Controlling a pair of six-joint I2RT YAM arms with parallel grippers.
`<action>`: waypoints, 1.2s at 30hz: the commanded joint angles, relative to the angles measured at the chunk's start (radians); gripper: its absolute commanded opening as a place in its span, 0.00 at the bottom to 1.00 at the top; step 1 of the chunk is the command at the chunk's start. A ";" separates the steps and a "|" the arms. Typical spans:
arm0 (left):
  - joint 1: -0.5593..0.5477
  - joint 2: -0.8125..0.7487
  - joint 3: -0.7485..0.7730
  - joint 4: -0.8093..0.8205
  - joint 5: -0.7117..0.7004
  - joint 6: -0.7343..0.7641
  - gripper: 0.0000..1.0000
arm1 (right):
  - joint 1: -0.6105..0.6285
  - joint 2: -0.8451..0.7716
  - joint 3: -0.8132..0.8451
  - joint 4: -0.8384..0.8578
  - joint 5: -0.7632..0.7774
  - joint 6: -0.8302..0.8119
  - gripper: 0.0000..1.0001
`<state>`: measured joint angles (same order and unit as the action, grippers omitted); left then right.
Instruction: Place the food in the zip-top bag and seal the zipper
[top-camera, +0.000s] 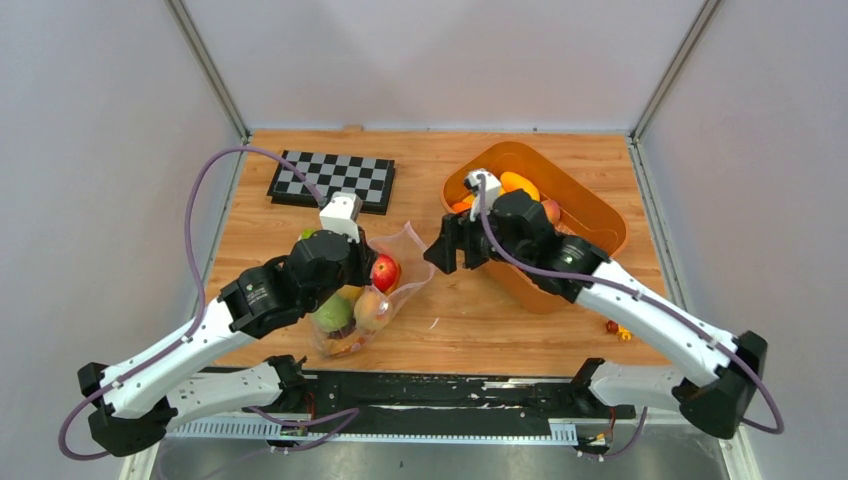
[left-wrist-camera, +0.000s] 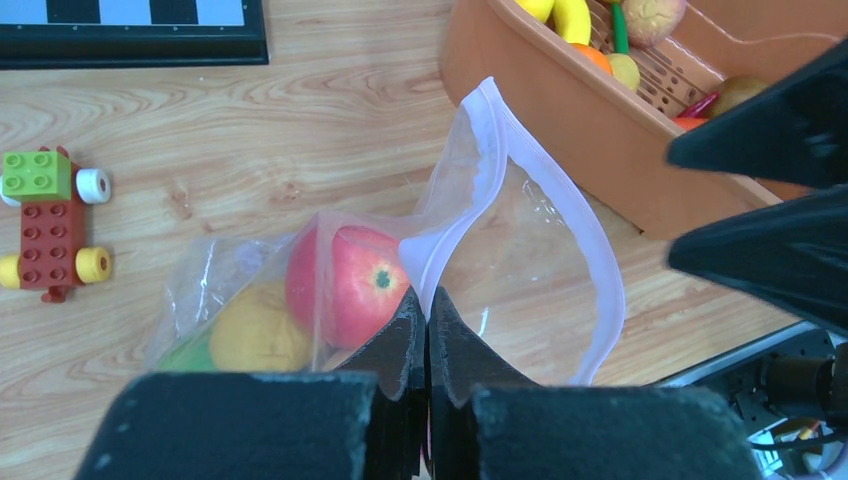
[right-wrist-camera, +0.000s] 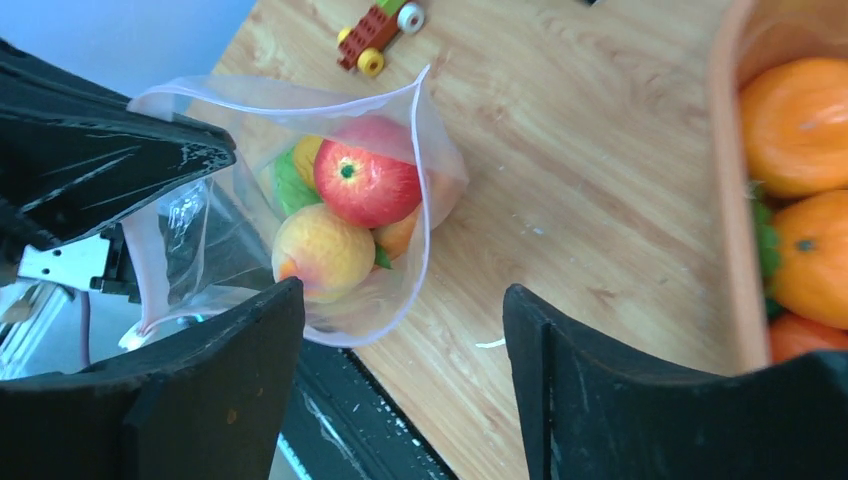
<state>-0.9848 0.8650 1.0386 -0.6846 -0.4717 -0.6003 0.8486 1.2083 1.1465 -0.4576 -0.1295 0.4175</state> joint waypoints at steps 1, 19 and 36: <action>0.003 -0.011 0.014 0.064 0.008 -0.018 0.00 | 0.001 -0.149 -0.036 0.005 0.196 -0.041 0.77; 0.003 0.030 -0.151 0.246 0.150 -0.083 0.00 | -0.138 -0.286 -0.134 -0.212 0.650 -0.053 0.93; 0.003 -0.001 -0.094 0.202 0.142 -0.033 0.00 | -0.271 -0.137 -0.078 -0.239 0.441 -0.060 0.92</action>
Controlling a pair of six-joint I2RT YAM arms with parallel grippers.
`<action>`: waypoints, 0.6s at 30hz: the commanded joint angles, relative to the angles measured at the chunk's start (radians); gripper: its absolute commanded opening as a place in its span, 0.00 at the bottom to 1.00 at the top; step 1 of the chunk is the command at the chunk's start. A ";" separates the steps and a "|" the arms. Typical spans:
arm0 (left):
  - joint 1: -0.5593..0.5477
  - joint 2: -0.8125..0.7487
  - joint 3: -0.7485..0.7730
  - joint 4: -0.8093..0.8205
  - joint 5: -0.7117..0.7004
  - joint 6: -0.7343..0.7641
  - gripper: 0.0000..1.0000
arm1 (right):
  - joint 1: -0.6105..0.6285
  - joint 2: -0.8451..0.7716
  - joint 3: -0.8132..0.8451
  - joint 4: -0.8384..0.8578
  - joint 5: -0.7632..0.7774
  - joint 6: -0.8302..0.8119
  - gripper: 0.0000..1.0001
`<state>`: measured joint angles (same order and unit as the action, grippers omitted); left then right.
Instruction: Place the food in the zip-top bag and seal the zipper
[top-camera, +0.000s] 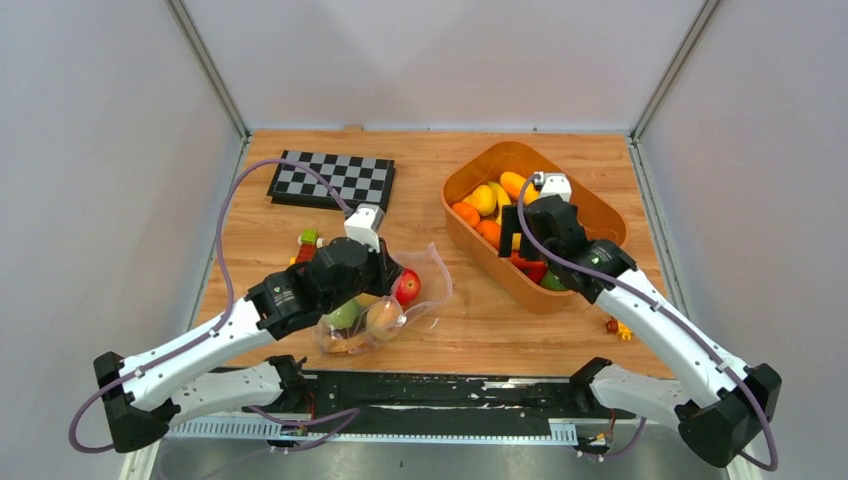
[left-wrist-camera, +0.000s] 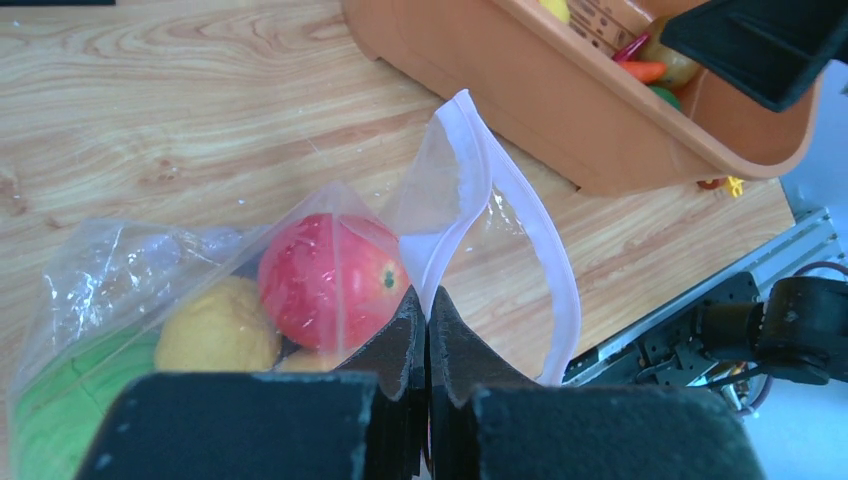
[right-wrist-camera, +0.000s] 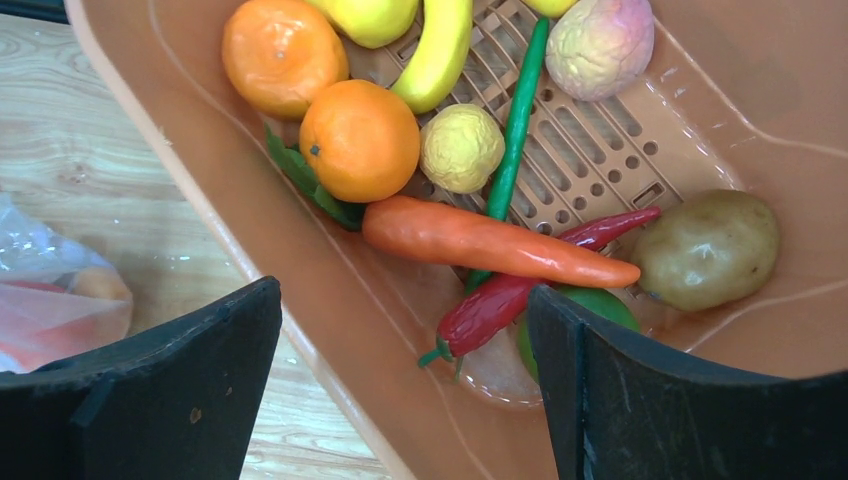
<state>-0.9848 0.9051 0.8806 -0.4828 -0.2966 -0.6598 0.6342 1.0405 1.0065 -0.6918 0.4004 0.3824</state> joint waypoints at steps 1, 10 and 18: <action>0.004 -0.047 0.067 -0.005 -0.040 0.029 0.00 | -0.073 0.043 0.064 -0.009 -0.109 -0.027 0.92; 0.005 -0.074 0.123 -0.057 -0.077 0.046 0.00 | -0.146 0.144 0.031 -0.009 -0.273 -0.057 0.95; 0.005 -0.069 0.133 -0.058 -0.079 0.041 0.00 | -0.146 0.219 -0.021 0.017 -0.380 -0.048 0.92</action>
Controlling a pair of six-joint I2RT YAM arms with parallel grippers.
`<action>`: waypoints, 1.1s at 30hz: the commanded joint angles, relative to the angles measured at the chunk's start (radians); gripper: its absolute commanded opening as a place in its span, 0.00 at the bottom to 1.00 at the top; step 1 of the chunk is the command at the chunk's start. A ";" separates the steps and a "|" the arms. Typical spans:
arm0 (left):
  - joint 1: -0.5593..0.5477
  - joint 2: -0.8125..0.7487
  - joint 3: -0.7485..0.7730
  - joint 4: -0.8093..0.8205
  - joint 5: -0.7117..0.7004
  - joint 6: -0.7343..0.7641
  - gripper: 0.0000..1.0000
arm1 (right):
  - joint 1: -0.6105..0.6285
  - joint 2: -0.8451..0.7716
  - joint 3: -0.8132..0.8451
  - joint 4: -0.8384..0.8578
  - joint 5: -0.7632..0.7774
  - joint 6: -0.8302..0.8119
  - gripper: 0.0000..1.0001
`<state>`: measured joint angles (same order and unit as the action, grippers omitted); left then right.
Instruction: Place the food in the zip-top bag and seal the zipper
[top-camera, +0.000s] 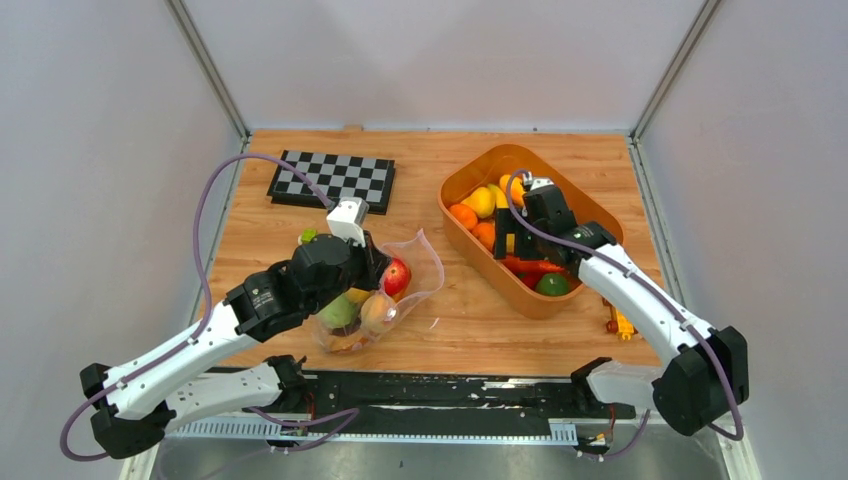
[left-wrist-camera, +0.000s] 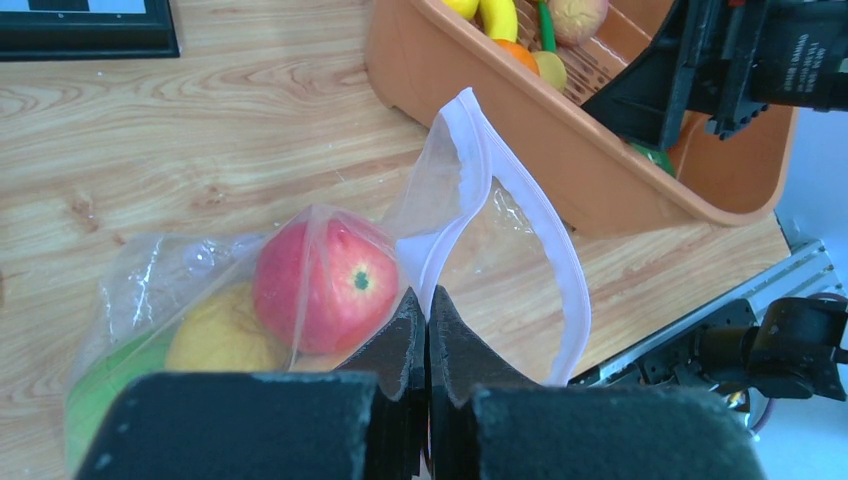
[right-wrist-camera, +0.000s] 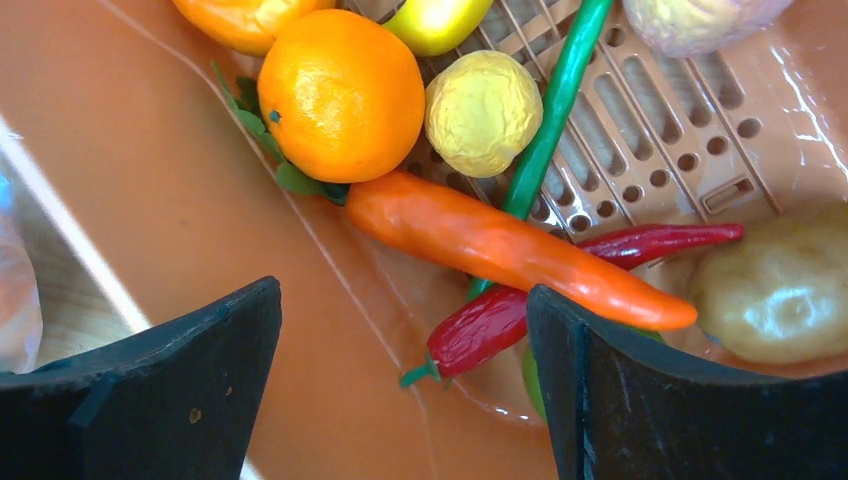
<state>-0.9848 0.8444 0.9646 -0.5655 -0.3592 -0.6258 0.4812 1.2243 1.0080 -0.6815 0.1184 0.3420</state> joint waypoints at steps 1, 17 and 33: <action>0.005 -0.008 0.048 0.024 -0.015 0.005 0.00 | 0.007 0.039 -0.015 -0.017 -0.076 0.007 0.90; 0.005 -0.014 0.044 0.023 -0.014 -0.001 0.01 | -0.081 0.074 0.103 0.100 0.167 -0.103 0.92; 0.005 -0.046 0.022 0.006 -0.036 -0.015 0.01 | -0.188 0.326 0.104 0.315 0.352 0.037 0.84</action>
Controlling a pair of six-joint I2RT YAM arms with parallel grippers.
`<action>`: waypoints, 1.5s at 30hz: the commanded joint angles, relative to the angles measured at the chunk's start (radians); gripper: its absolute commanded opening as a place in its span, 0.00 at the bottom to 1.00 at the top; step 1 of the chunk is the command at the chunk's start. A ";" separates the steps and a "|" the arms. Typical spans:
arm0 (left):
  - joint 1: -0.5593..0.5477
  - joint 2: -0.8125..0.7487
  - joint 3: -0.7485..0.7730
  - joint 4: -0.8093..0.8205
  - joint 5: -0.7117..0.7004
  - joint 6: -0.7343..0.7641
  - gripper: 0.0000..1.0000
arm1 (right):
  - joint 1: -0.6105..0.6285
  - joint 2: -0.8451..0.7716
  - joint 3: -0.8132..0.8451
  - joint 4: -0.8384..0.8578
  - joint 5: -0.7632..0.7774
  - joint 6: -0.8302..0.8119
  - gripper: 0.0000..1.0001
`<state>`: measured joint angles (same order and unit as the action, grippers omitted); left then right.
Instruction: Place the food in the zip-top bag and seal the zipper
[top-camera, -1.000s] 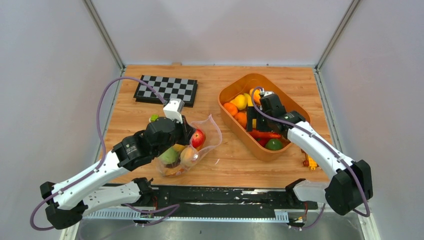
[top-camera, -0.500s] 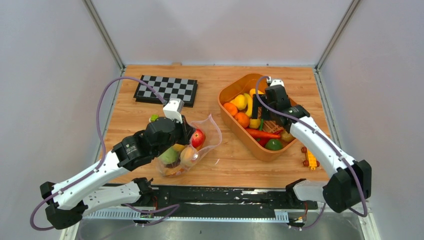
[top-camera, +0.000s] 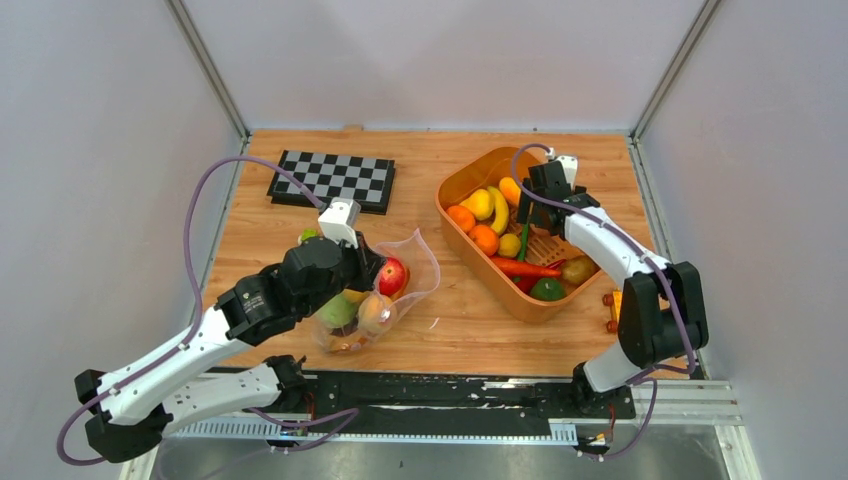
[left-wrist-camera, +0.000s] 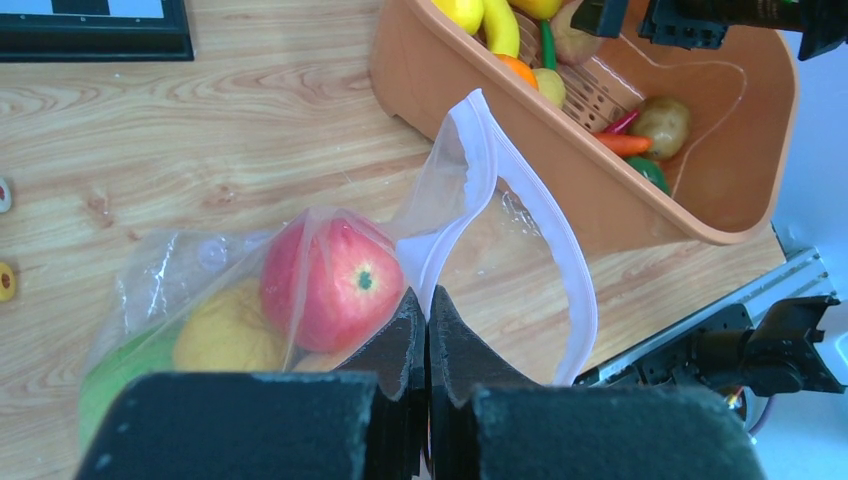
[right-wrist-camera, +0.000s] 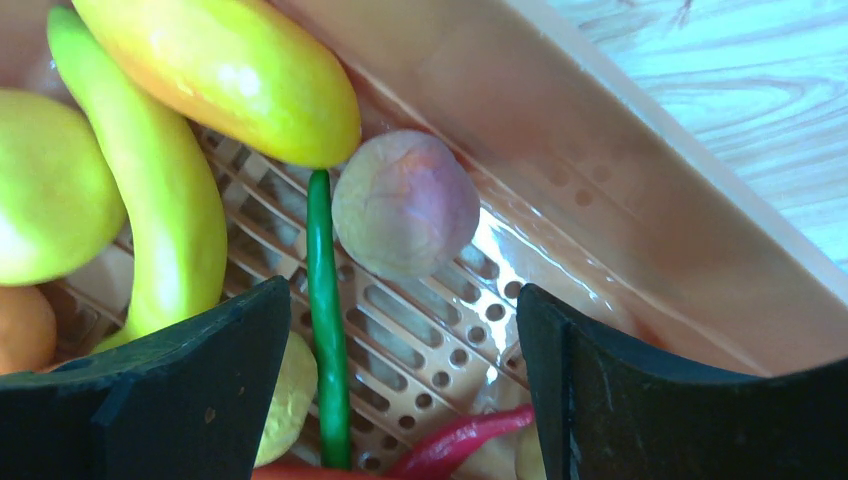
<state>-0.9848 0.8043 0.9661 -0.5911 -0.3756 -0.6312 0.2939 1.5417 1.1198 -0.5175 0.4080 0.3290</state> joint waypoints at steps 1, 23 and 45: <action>0.005 -0.005 0.019 0.036 -0.021 -0.009 0.01 | -0.002 0.016 -0.015 0.164 0.065 0.061 0.85; 0.005 -0.013 0.008 0.034 -0.014 -0.020 0.01 | -0.022 0.113 -0.131 0.306 0.128 0.170 0.71; 0.005 0.024 0.030 0.041 0.010 -0.011 0.01 | -0.010 -0.426 -0.207 0.241 -0.599 0.162 0.35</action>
<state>-0.9848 0.8135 0.9657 -0.5915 -0.3740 -0.6441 0.2733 1.1835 0.9226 -0.2741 0.1684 0.4274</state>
